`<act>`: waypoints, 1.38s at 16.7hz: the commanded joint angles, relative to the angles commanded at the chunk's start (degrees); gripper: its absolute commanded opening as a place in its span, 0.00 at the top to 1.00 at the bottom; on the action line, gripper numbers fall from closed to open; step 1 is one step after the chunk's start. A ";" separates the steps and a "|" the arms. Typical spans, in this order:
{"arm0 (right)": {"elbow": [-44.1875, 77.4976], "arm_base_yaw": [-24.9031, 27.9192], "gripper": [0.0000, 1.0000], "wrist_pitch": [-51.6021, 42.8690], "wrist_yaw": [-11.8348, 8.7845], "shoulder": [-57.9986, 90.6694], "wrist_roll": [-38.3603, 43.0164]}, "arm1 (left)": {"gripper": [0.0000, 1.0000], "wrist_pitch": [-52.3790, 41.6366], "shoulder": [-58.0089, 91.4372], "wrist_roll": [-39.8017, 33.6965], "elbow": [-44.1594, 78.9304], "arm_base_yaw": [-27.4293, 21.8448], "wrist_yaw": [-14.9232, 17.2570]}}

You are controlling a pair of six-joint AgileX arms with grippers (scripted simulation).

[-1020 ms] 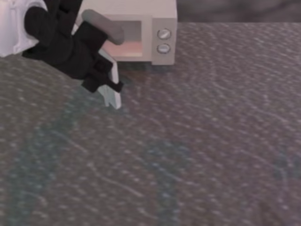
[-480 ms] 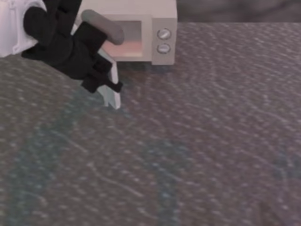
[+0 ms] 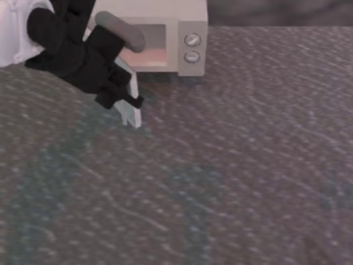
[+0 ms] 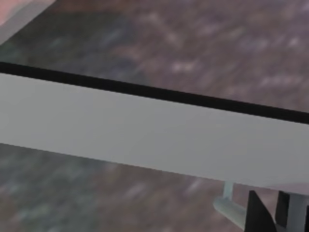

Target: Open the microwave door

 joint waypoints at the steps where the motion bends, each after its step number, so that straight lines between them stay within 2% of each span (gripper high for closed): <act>1: 0.00 0.00 0.00 0.00 0.00 0.00 0.00 | 1.00 0.00 0.00 0.00 0.00 0.00 0.00; 7: 0.00 0.00 0.00 0.00 0.00 0.00 0.00 | 1.00 -0.18 -0.08 0.74 -0.18 0.07 0.70; 14: 0.00 0.00 0.00 0.00 0.00 0.00 0.00 | 1.00 -2.39 -1.64 10.02 -1.66 3.99 5.06; 23: 0.00 0.00 0.00 0.00 0.00 0.00 0.00 | 1.00 -2.48 -1.73 10.44 -1.72 4.16 5.27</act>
